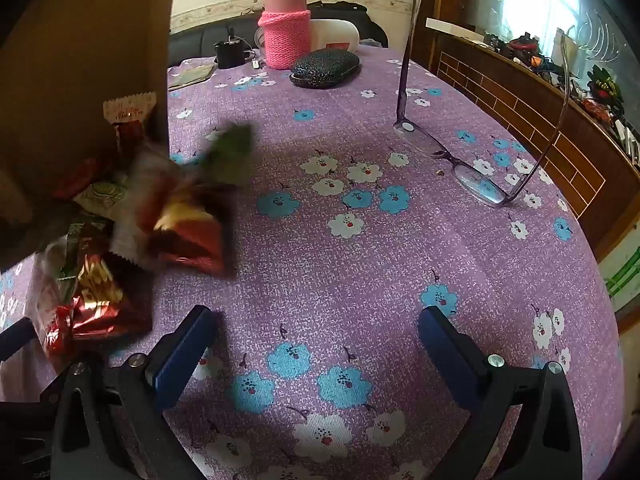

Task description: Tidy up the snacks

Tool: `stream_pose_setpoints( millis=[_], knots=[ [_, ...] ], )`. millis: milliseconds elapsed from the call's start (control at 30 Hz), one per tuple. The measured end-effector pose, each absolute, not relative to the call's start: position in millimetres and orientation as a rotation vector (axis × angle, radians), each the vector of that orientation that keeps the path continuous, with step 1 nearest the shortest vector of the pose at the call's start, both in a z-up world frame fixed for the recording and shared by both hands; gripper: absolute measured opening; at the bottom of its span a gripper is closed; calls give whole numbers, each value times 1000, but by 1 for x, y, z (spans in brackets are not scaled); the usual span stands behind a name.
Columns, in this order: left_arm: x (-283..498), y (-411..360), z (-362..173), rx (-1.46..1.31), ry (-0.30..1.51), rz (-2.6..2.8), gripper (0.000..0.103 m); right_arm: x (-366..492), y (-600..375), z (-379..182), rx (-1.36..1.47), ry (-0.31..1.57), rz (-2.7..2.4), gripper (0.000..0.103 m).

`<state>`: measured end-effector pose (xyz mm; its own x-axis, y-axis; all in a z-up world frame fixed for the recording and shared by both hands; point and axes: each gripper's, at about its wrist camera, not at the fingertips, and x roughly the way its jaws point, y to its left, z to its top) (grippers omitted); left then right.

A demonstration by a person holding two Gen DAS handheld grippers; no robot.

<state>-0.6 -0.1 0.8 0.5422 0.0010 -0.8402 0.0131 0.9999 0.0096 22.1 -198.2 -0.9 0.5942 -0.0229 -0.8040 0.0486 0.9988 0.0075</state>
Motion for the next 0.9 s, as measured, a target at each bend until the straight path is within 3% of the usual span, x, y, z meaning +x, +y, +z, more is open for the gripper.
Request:
stream_pose_setpoints(
  millis=[900],
  knots=[
    [-1,1,0,14,999,-7,103,21,-199,-1,30,934,-41,102]
  ],
)
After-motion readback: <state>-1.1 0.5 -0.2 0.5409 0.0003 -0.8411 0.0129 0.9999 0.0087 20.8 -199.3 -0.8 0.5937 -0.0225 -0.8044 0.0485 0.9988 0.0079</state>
